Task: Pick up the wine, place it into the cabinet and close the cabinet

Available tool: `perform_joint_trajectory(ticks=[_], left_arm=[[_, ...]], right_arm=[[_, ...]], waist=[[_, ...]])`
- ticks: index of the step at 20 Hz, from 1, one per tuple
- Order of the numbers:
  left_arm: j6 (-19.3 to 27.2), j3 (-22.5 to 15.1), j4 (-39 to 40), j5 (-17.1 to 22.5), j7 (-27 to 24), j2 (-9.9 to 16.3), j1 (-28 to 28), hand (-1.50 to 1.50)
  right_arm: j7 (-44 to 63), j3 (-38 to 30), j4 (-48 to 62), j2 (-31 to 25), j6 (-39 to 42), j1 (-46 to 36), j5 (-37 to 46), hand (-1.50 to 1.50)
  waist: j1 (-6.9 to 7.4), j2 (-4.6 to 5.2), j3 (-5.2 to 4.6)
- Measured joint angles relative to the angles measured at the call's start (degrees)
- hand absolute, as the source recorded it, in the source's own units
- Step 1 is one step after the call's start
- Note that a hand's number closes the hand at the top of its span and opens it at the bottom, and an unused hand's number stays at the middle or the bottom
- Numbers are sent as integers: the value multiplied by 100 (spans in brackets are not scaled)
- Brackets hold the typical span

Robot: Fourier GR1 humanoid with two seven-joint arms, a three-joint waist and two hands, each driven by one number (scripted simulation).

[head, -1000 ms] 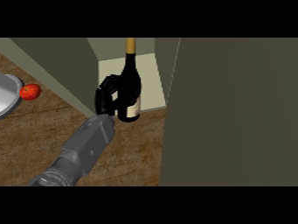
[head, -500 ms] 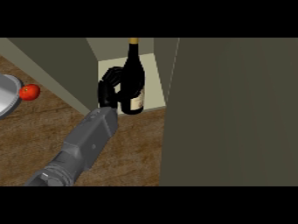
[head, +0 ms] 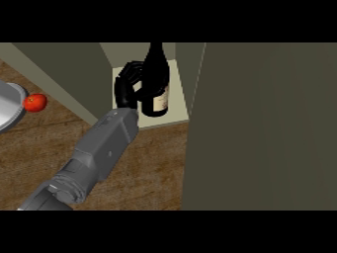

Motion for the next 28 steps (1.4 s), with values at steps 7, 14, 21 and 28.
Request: perform_joint_trajectory(ticks=[7, 14, 21, 28], left_arm=[[162, 48, 173, 59, 315, 1, -430, 150], [182, 178, 334, 145, 494, 10, -622, 150], [615, -196, 639, -282, 496, 221, -763, 150], [1299, -601, 743, -713, 552, 419, -692, 150]], right_arm=[[-56, -96, 9, -37, 38, 56, -17, -150], [-95, -162, 15, -69, 69, 95, -29, -150], [-108, -189, 15, -95, 112, 103, -52, -150], [-128, -171, 9, -80, 135, 85, -69, -150]], waist=[[81, 27, 5], [144, 55, 5], [133, 82, 13], [70, 120, 11]])
